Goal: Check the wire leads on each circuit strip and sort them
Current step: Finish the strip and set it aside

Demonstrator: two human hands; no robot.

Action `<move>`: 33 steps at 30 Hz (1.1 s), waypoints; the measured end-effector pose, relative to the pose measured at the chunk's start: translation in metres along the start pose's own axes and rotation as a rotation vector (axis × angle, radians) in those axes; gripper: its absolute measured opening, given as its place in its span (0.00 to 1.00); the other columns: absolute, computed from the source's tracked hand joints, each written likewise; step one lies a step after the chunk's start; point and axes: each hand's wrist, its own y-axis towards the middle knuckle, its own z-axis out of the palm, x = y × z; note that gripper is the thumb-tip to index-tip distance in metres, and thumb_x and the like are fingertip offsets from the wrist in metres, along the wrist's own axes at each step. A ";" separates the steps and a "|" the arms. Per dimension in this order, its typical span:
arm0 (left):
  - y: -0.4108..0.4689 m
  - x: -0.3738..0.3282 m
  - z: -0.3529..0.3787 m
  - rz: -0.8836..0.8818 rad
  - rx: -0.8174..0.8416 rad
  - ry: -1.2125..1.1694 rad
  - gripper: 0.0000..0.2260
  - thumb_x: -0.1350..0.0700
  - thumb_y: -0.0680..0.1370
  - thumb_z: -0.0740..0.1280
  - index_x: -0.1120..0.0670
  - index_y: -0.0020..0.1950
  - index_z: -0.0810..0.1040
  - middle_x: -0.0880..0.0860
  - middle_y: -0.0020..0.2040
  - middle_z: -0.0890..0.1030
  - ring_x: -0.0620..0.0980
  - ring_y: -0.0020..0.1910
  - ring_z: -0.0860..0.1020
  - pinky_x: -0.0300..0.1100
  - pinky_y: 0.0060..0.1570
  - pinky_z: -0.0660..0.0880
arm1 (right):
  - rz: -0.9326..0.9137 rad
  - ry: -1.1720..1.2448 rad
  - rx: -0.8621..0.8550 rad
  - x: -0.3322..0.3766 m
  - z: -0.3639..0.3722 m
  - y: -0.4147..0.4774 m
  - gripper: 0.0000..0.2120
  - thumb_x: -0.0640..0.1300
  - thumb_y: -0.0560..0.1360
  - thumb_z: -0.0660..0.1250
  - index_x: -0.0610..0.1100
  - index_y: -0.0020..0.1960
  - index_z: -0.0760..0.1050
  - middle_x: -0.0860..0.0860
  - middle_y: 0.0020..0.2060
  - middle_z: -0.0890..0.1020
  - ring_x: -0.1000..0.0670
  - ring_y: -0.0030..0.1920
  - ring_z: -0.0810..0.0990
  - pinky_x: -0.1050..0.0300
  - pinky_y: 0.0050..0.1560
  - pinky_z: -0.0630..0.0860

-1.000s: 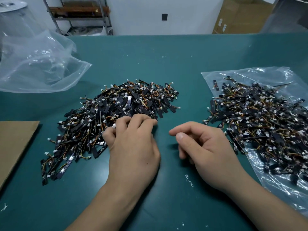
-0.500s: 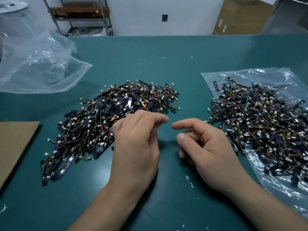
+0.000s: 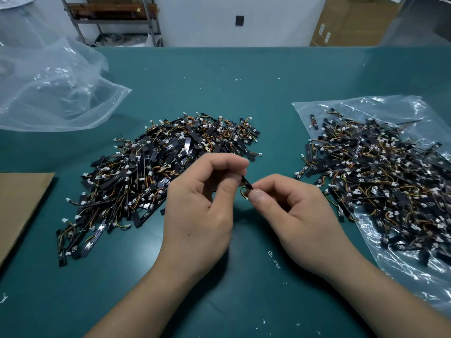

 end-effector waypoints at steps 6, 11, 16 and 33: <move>0.000 0.000 0.001 -0.066 0.038 -0.008 0.09 0.60 0.78 0.69 0.50 0.56 0.82 0.46 0.49 0.84 0.47 0.48 0.82 0.35 0.50 0.76 | -0.036 -0.050 -0.012 0.002 -0.002 0.001 0.09 0.49 0.80 0.66 0.51 0.42 0.79 0.59 0.30 0.76 0.59 0.31 0.71 0.66 0.35 0.68; -0.001 -0.004 0.001 -0.001 0.063 0.125 0.08 0.63 0.78 0.70 0.50 0.52 0.84 0.42 0.44 0.84 0.43 0.44 0.82 0.29 0.46 0.73 | 0.013 0.055 0.001 0.003 -0.002 0.000 0.08 0.53 0.79 0.66 0.51 0.45 0.79 0.57 0.29 0.76 0.57 0.29 0.71 0.63 0.34 0.68; 0.000 -0.004 0.002 -0.072 0.056 0.046 0.06 0.62 0.75 0.70 0.50 0.44 0.82 0.39 0.35 0.80 0.38 0.33 0.77 0.26 0.37 0.70 | 0.038 0.039 0.017 0.002 -0.003 -0.001 0.08 0.53 0.79 0.65 0.51 0.45 0.78 0.50 0.30 0.79 0.55 0.29 0.73 0.60 0.33 0.70; 0.002 0.005 0.003 -0.235 0.099 0.114 0.02 0.54 0.73 0.67 0.48 0.41 0.79 0.45 0.32 0.80 0.44 0.31 0.75 0.40 0.33 0.74 | 0.056 -0.019 0.052 0.001 -0.004 0.001 0.08 0.49 0.80 0.64 0.52 0.43 0.77 0.55 0.30 0.81 0.55 0.29 0.76 0.62 0.34 0.70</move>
